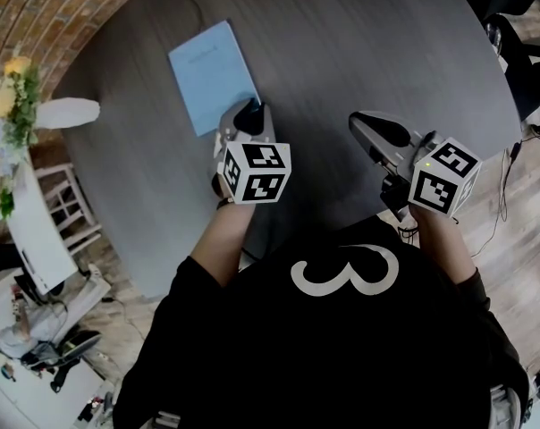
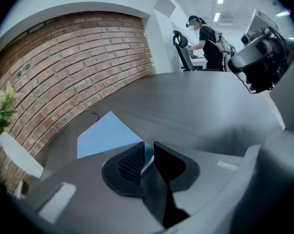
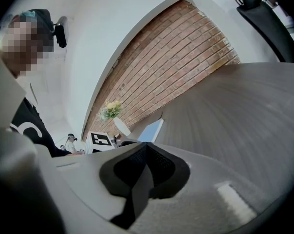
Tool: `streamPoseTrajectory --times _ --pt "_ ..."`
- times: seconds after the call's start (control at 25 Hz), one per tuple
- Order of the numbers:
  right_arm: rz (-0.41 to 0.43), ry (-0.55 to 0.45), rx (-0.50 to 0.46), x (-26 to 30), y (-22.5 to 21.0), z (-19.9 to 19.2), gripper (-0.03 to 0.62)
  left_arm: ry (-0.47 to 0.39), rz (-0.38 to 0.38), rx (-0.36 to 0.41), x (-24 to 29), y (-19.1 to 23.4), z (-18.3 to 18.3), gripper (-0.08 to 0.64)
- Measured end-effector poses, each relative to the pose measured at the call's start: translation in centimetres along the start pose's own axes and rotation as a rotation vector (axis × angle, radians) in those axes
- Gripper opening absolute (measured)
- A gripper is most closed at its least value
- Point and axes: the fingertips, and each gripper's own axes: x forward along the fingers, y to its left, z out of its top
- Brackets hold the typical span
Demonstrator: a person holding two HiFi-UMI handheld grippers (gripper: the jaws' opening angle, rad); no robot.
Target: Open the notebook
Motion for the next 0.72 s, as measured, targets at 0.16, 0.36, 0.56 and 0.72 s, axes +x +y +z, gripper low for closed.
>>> streamPoseTrajectory --times 0.16,0.36,0.56,0.72 --pt "0.013 0.000 -0.007 0.4 0.4 0.5 0.002 0.003 -0.006 0.010 -0.1 0.0 0.2 0.060" --pt "0.015 -0.003 -0.012 0.4 0.5 0.8 0.002 -0.003 -0.017 -0.002 -0.5 0.3 0.7 0.046" --pt "0.033 -0.012 -0.024 0.6 1.2 1.3 0.002 -0.048 -0.031 -0.094 -1.7 1.3 1.7 0.041" --pt "0.045 -0.010 -0.038 0.7 2.0 1.6 0.002 -0.105 -0.043 -0.200 -3.1 2.4 2.6 0.038"
